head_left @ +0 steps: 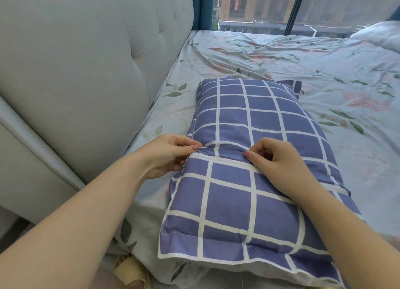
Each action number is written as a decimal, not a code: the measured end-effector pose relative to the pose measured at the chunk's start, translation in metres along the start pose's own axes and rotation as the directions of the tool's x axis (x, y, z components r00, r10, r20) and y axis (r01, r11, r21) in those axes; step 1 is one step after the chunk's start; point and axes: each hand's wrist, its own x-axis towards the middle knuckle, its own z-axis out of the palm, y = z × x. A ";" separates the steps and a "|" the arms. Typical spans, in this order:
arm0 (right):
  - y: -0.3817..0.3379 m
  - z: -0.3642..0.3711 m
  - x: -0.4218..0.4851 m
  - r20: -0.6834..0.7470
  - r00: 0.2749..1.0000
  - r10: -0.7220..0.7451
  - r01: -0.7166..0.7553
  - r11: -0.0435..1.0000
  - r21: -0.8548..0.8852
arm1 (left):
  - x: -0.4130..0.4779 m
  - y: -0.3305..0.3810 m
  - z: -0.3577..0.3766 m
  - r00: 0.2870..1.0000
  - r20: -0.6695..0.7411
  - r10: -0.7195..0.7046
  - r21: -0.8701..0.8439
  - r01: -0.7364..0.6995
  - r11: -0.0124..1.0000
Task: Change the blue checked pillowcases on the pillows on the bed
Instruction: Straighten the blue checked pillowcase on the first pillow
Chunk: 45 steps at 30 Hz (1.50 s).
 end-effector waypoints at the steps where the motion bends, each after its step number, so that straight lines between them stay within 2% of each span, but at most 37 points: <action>1: 0.001 0.001 -0.001 -0.004 1.000 0.004 -0.004 1.000 -0.001 | -0.001 0.000 -0.003 1.000 0.003 -0.001 0.031 0.001 1.000; 4: 0.002 0.001 -0.003 -0.026 1.000 0.015 -0.015 1.000 0.004 | -0.001 -0.005 -0.015 0.998 -0.041 0.043 0.248 -0.032 0.968; 6: 0.003 0.000 -0.004 -0.033 0.999 0.023 -0.023 1.000 0.021 | -0.003 -0.008 -0.020 0.995 -0.055 0.080 0.328 -0.057 0.943; 10: 0.004 -0.001 -0.005 -0.032 0.999 0.030 -0.029 0.999 0.027 | -0.013 -0.006 -0.022 0.991 -0.059 0.122 0.350 -0.094 0.932; 13: 0.004 0.000 -0.005 -0.032 0.999 0.023 -0.022 0.999 0.029 | -0.023 -0.006 -0.024 0.989 -0.018 0.145 0.445 -0.122 0.887; 19: 0.003 0.001 -0.005 -0.029 1.000 0.011 -0.011 1.000 0.021 | -0.025 -0.013 -0.013 0.993 -0.034 0.114 0.451 -0.087 0.888; 23: 0.004 0.002 -0.007 -0.037 0.999 0.003 -0.003 1.000 0.016 | -0.023 -0.013 -0.013 0.999 -0.034 0.039 0.355 -0.025 0.935; 27: 0.004 0.003 -0.007 -0.037 0.999 -0.003 0.003 1.000 0.012 | -0.024 -0.013 -0.002 0.994 -0.007 -0.108 0.080 0.108 0.991; 30: 0.006 0.002 -0.007 -0.045 0.999 -0.014 0.014 1.000 0.012 | -0.023 -0.011 0.005 0.982 0.060 -0.182 -0.235 0.191 0.953; 33: 0.007 0.001 -0.007 -0.052 0.998 -0.019 0.020 1.000 0.020 | -0.022 -0.008 0.006 0.966 0.115 -0.233 -0.406 0.260 0.876; 39: 0.007 0.001 -0.007 -0.060 0.998 -0.024 0.024 1.000 0.009 | -0.020 -0.009 0.004 0.942 0.173 -0.287 -0.420 0.334 0.844; 45: 0.007 0.002 -0.008 -0.064 0.998 -0.025 0.025 1.000 -0.003 | -0.021 -0.005 0.011 0.943 0.129 -0.306 -0.362 0.332 0.871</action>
